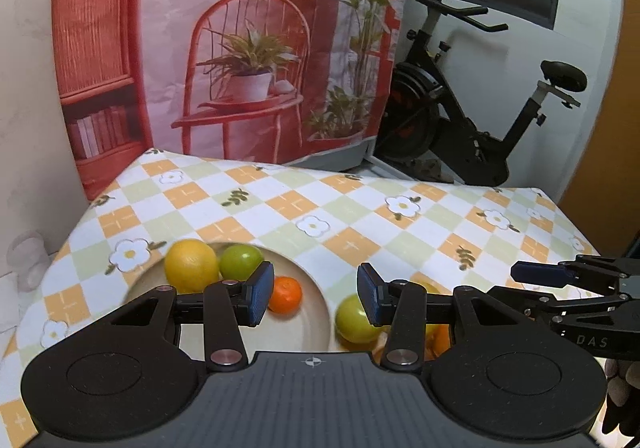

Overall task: Organize fruits
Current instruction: 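Withdraw the left gripper from the plate toward the fruit cluster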

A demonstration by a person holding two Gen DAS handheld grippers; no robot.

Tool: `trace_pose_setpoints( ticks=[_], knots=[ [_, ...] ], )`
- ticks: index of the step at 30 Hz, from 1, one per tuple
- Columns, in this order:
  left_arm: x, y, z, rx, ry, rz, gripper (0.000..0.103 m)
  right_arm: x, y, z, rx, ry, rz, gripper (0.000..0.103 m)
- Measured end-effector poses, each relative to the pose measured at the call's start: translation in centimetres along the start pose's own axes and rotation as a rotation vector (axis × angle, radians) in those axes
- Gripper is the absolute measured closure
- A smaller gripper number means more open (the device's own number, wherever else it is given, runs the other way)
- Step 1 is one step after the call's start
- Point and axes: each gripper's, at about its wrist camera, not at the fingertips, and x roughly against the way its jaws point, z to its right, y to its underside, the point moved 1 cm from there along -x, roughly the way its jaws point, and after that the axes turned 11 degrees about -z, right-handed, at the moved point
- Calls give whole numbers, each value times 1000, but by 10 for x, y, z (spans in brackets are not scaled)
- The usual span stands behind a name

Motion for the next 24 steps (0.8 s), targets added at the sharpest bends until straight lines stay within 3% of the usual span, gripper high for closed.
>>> trace_pose_setpoints(
  ticks=[24],
  knots=[
    [-2,29,29,-102,18,30,55,14,40,19,-72,40,11,56]
  ],
)
